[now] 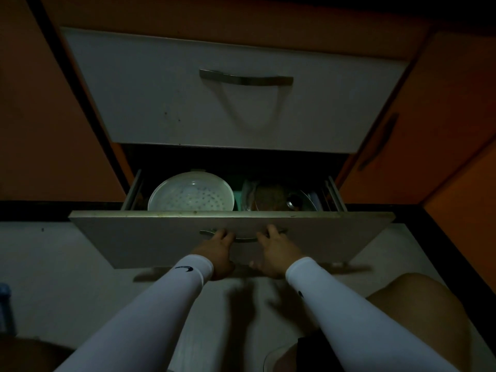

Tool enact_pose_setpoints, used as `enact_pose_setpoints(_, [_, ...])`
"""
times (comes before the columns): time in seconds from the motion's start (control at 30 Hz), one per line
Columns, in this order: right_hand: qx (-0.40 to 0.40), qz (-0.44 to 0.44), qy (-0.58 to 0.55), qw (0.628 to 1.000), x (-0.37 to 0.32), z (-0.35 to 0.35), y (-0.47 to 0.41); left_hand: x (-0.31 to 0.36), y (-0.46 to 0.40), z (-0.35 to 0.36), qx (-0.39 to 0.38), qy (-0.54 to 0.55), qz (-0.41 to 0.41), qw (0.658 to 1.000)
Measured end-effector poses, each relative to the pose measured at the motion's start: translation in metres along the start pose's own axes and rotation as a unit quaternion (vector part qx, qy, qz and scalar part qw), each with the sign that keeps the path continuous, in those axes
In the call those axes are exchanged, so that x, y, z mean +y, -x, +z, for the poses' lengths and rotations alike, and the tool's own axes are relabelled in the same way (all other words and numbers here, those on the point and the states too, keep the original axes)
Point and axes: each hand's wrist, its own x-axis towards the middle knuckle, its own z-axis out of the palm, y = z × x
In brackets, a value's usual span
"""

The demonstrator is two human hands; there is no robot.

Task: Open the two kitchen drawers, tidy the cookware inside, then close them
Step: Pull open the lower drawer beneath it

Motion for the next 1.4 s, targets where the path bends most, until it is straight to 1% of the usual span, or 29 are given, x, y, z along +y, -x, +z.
enact_pose_setpoints(0.53, [-0.003,0.002,0.004,1.0,-0.003,0.01,0.016,0.003,0.018,0.006,-0.008,0.015,-0.006,1.0])
enact_pose_setpoints(1.07, [-0.02,-0.005,0.015,1.0,-0.009,0.016,0.043,0.012,0.044,0.011,-0.021,0.001,-0.01,1.0])
enact_pose_setpoints(1.4, [-0.03,-0.014,0.031,0.999,-0.008,0.022,0.053,0.017,0.058,0.01,-0.021,-0.022,0.007,1.0])
